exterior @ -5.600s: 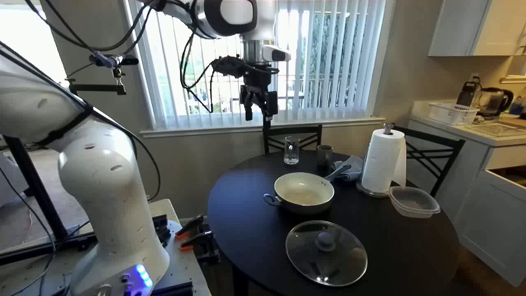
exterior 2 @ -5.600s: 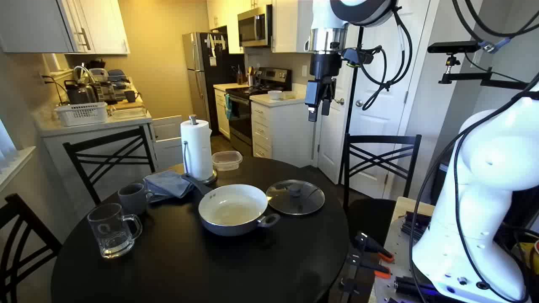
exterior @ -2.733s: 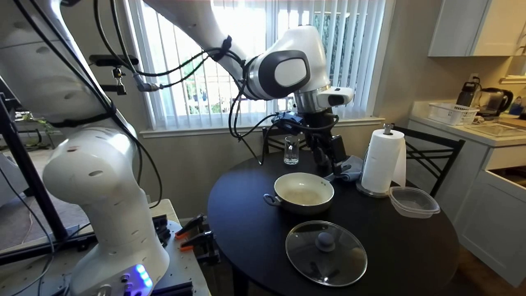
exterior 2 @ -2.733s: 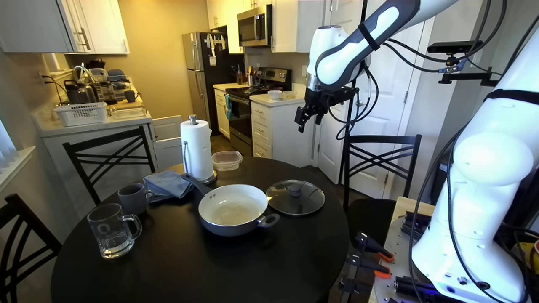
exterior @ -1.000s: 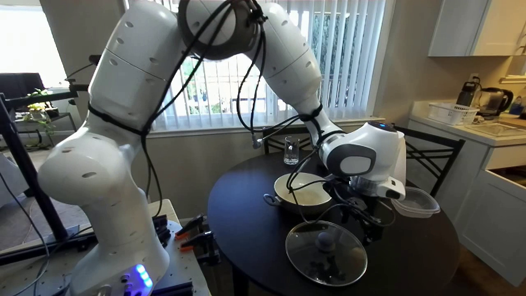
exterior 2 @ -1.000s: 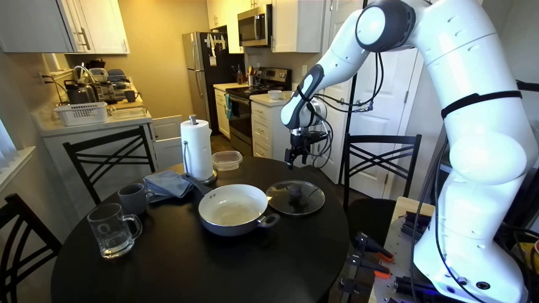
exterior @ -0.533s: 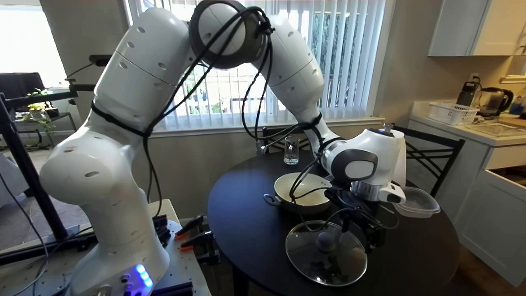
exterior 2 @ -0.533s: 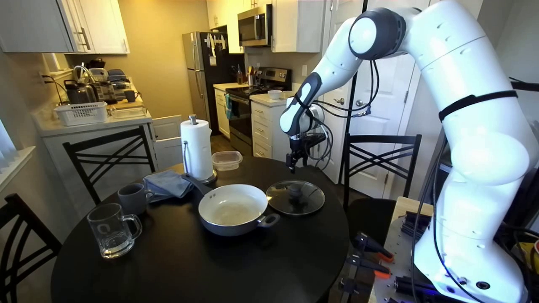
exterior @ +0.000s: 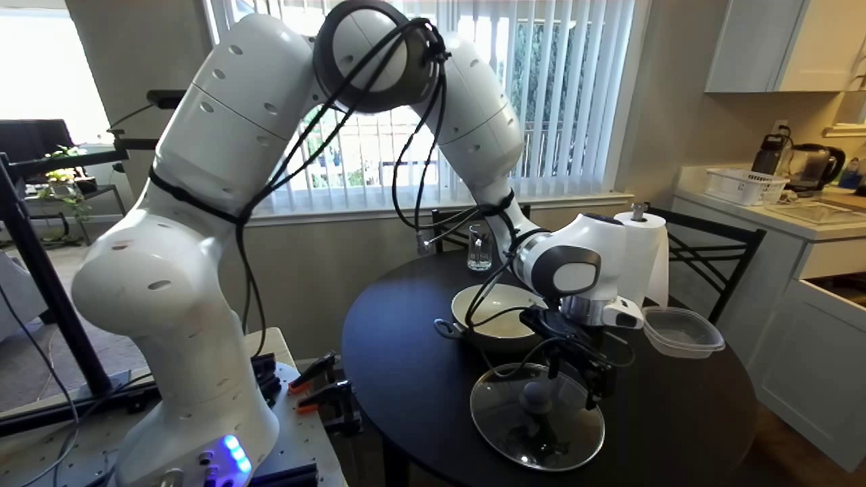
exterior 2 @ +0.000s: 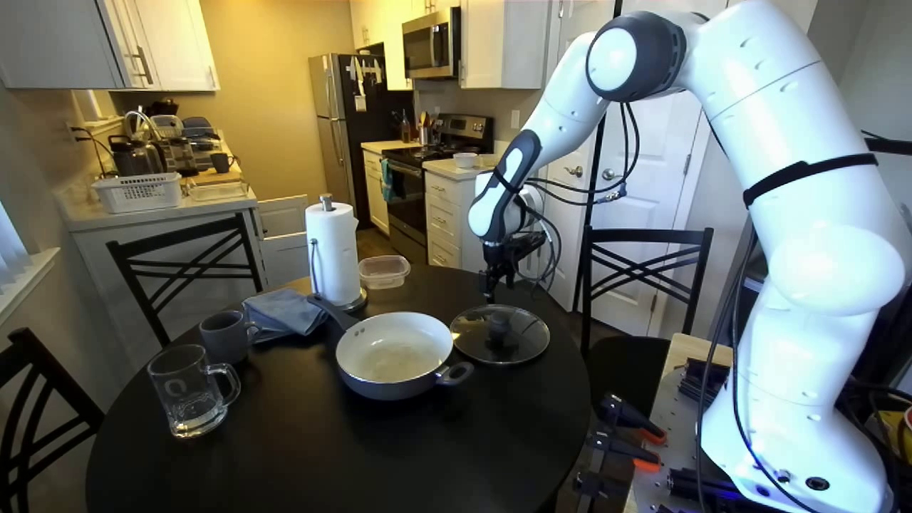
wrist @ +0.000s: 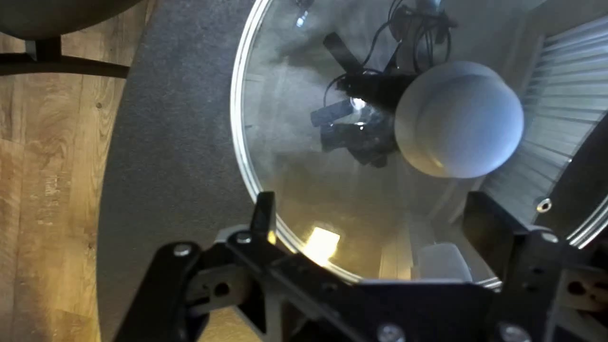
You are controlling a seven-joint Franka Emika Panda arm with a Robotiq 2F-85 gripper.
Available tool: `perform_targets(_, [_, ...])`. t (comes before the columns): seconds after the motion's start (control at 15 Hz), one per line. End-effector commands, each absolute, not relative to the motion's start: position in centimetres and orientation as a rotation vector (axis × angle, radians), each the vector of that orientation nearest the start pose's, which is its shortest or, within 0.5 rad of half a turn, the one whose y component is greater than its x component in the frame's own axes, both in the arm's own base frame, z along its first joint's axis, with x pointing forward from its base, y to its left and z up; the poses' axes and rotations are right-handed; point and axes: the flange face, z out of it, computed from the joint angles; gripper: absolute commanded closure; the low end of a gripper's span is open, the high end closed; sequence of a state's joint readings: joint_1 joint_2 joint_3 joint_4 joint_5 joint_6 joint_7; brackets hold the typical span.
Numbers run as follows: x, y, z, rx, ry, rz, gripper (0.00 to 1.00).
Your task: Put the lid on the pot
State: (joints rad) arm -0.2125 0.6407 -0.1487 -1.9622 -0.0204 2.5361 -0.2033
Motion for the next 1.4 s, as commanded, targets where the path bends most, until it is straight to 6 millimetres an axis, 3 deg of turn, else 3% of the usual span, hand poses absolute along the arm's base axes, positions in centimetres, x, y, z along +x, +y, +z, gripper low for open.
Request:
perform_targets(0.0, [54.8,-18.1,13.2,-3.252,0.158,0.126,0.0])
perform_targets(0.4, [52.4,-15.6,12.6,-3.251,0.104,0.064,0.0])
perform_targets(0.67, [51.6,-15.7,12.4,-3.245,0.096,0.013,0.0])
perform_targets(1.0, [52.2,-16.3,11.8,-3.208,0.101,-0.043,0.0])
perform_targets(1.33, [52.5,-18.2,11.3,-3.136,0.158,-0.053,0.0])
